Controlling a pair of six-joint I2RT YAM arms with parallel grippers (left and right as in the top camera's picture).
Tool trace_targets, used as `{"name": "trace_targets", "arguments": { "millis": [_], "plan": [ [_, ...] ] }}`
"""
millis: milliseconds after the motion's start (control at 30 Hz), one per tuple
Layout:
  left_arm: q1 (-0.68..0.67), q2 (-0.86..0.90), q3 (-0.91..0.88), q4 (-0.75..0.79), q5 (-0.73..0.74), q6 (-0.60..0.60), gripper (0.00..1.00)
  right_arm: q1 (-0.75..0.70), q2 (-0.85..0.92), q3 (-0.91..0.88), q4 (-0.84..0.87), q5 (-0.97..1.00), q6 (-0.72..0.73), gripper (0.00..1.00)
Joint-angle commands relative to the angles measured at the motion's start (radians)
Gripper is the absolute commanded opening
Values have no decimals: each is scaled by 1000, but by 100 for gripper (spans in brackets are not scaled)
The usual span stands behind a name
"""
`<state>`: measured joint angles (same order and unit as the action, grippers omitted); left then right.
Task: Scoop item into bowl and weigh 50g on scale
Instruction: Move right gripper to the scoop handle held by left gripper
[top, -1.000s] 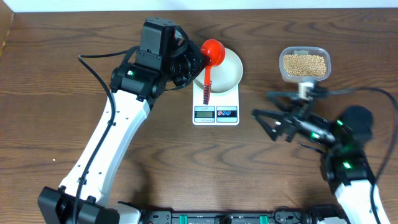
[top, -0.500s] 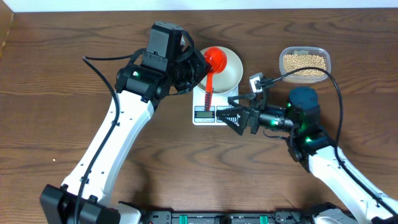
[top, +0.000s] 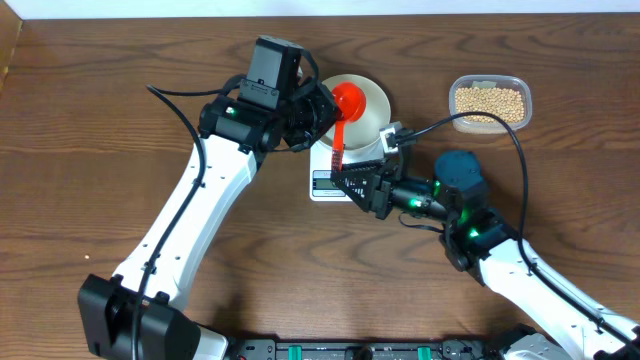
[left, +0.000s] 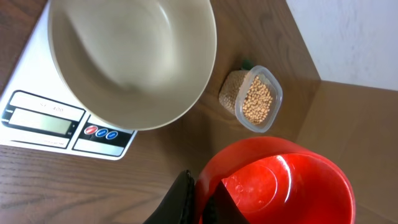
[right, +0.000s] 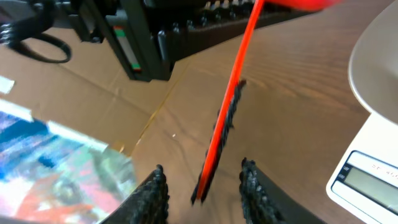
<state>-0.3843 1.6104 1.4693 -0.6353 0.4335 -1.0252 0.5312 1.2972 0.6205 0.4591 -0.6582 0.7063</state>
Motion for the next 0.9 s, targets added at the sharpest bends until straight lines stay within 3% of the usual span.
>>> {"name": "trace_targets", "arguments": {
  "millis": [0, 167, 467, 867],
  "plan": [
    [-15, 4, 7, -4, -35, -8, 7, 27, 1, 17, 0, 132, 46, 33],
    [-9, 4, 7, -12, -127, -153, 7, 26, 1, 17, 1, 181, 107, 31],
    [14, 4, 7, -11, -196, -649, 7, 22, 1, 17, 49, 251, 213, 35],
    [13, 3, 7, -25, -146, -663, 7, -14, 1, 17, 121, 265, 225, 39]
  ]
}}
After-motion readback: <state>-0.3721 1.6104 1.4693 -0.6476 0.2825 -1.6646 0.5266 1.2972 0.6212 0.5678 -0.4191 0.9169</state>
